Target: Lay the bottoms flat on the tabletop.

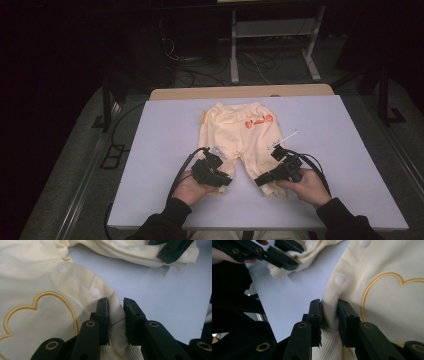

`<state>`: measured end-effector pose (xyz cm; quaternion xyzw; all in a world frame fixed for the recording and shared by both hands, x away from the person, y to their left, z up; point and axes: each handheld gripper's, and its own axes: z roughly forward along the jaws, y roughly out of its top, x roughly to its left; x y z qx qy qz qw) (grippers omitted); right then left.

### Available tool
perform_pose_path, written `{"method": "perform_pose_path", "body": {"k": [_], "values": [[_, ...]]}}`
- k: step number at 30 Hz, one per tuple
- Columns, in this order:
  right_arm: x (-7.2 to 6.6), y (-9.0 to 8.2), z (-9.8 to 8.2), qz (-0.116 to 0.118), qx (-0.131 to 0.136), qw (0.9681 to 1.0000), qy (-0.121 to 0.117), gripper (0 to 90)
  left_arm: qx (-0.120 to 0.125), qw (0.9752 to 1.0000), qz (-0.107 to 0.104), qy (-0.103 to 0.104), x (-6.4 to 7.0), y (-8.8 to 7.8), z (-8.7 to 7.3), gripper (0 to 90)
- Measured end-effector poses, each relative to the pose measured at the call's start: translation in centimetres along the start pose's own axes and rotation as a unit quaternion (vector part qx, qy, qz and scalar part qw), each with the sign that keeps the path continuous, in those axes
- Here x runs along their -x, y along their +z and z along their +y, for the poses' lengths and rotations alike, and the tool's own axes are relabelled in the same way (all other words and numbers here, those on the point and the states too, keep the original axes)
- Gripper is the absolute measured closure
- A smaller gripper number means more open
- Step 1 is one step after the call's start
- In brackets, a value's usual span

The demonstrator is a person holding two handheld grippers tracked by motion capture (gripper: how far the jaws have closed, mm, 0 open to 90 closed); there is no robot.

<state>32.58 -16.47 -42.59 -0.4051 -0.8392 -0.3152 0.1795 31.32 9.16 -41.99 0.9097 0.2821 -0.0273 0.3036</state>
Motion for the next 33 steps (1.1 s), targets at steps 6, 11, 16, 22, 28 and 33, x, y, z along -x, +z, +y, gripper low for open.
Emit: {"method": "perform_pose_path", "body": {"k": [6,11,16,22,28,33], "values": [[-0.1,0.5,0.0,0.003,-0.003,1.0000,0.001,72.1,0.007,0.9986,-0.047,-0.023,-0.4,0.7,-0.6,61.3],[-0.1,0.9,-0.1,0.001,-0.009,1.0000,0.002,71.7,0.023,0.9966,-0.067,-0.043,-0.8,0.7,-1.0,57.3],[-0.2,1.4,-0.2,-0.002,-0.014,0.9999,-0.003,70.2,0.024,0.9968,-0.069,-0.034,-0.5,0.7,-1.1,51.9],[-0.5,0.8,-0.5,-0.006,0.002,0.9997,-0.024,48.3,0.048,0.9955,-0.074,-0.033,-0.5,-0.3,-1.5,34.1],[-0.2,-1.9,-0.6,-0.035,0.095,0.9934,-0.053,13.5,0.130,0.9896,-0.040,-0.047,-1.6,-2.4,-2.0,9.6],[-0.1,-3.2,-0.7,-0.054,0.137,0.9868,-0.067,2.4,0.189,0.9803,-0.013,-0.055,-2.6,-3.8,-2.6,0.0]]}}
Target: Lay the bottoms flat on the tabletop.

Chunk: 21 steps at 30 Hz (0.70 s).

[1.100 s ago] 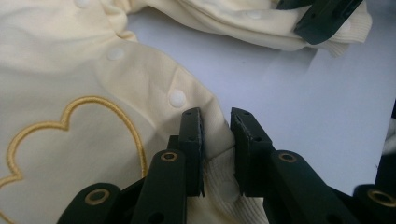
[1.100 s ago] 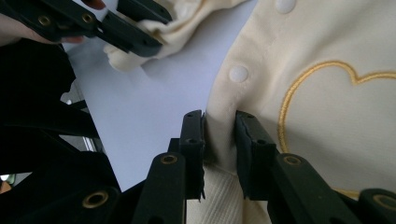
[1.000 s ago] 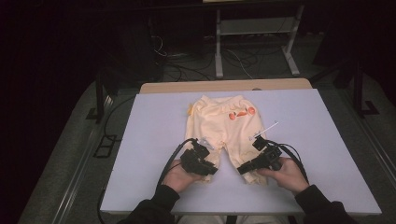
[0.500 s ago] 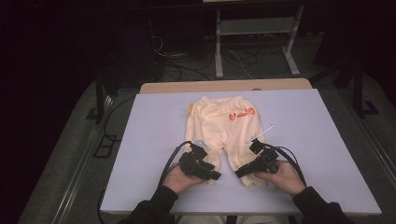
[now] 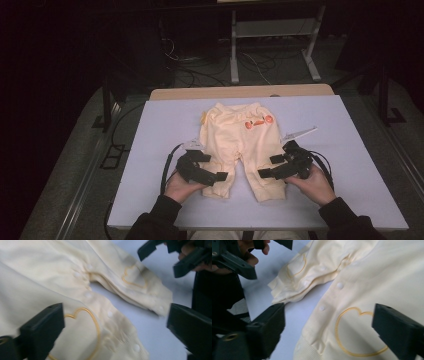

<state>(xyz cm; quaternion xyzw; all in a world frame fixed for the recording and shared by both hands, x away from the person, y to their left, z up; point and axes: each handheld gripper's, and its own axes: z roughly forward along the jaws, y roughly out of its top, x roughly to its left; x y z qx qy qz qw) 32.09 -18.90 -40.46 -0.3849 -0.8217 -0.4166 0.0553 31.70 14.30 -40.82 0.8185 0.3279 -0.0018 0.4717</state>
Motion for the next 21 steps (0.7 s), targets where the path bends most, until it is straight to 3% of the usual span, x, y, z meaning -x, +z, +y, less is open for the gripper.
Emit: {"method": "perform_pose_path", "body": {"k": [4,5,14,21], "values": [[0.0,-1.0,0.0,-0.041,0.033,0.9985,-0.018,0.0,0.030,0.9995,0.011,0.009,-0.3,-0.9,0.0,0.0],[0.1,-1.5,0.0,-0.053,0.051,0.9971,-0.019,0.0,0.036,0.9992,0.016,0.010,-0.3,-1.2,0.0,0.0],[0.9,-3.8,-1.1,-0.082,0.089,0.9925,-0.016,0.0,0.057,0.9973,0.046,0.012,-0.8,-3.5,-0.5,0.0],[1.7,-5.6,-2.4,-0.098,0.132,0.9863,-0.012,0.0,0.061,0.9963,0.059,0.011,-1.3,-4.9,-1.4,0.0]]}}
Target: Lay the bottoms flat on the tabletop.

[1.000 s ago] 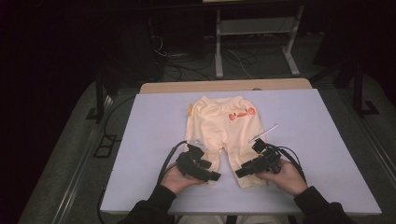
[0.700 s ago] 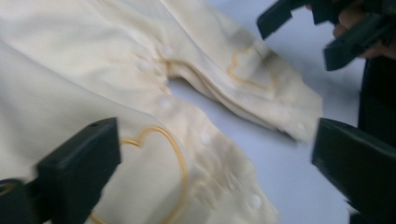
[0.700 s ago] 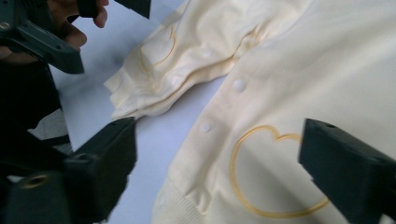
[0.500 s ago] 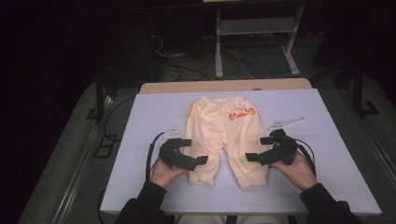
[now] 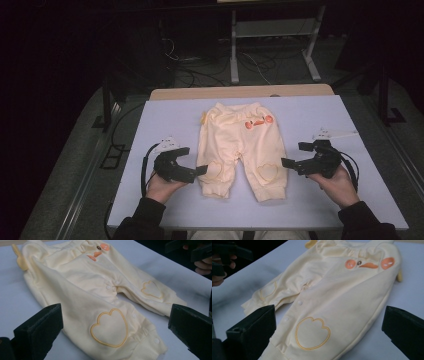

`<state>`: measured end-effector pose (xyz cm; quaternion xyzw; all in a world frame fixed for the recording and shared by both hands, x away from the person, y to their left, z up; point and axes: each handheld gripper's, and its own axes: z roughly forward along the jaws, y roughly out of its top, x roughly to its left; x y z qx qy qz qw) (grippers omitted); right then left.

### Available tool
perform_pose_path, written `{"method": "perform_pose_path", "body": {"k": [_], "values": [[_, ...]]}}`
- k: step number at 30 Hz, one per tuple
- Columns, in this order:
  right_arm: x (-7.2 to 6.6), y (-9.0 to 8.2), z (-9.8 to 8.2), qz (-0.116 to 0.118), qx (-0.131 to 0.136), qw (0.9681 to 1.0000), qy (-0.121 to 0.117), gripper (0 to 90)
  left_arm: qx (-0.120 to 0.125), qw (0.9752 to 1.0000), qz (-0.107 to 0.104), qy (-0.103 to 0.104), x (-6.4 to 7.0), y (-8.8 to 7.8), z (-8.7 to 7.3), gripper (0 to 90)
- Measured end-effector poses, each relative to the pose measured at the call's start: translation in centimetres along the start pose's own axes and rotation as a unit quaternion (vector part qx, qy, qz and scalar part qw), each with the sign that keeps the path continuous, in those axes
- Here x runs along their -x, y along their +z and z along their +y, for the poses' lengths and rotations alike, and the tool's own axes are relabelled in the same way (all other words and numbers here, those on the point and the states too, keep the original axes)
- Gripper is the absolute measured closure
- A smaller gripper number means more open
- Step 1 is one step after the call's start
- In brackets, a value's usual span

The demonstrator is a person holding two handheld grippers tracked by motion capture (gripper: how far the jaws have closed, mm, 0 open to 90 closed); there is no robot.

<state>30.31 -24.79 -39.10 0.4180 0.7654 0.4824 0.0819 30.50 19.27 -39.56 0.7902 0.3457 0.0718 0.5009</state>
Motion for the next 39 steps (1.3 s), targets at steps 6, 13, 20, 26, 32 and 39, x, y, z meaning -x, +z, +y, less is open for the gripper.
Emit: {"method": "perform_pose_path", "body": {"k": [6,13,20,26,32,39], "values": [[0.5,-0.9,-0.5,-0.010,0.014,0.9998,0.004,0.0,0.006,1.0000,0.005,0.003,-0.3,-0.9,-0.4,0.0],[0.5,-1.7,-1.9,-0.015,0.027,0.9995,0.006,0.0,0.019,0.9998,0.008,0.006,-0.3,-2.1,-1.4,0.0],[0.5,-2.4,-3.9,-0.027,0.033,0.9991,0.009,0.0,0.032,0.9994,0.016,0.002,-0.5,-2.9,-2.8,0.0],[0.3,-2.1,-5.2,-0.027,0.034,0.9991,0.005,0.0,0.033,0.9993,0.016,0.004,-0.4,-3.0,-3.9,0.0],[0.6,-2.1,-5.7,-0.026,0.034,0.9990,0.008,0.0,0.023,0.9994,0.019,0.019,-0.2,-2.6,-4.0,0.0],[0.6,-1.9,-5.9,-0.024,0.028,0.9993,0.002,0.0,0.013,0.9993,0.010,0.033,0.1,-2.1,-3.9,0.0]]}}
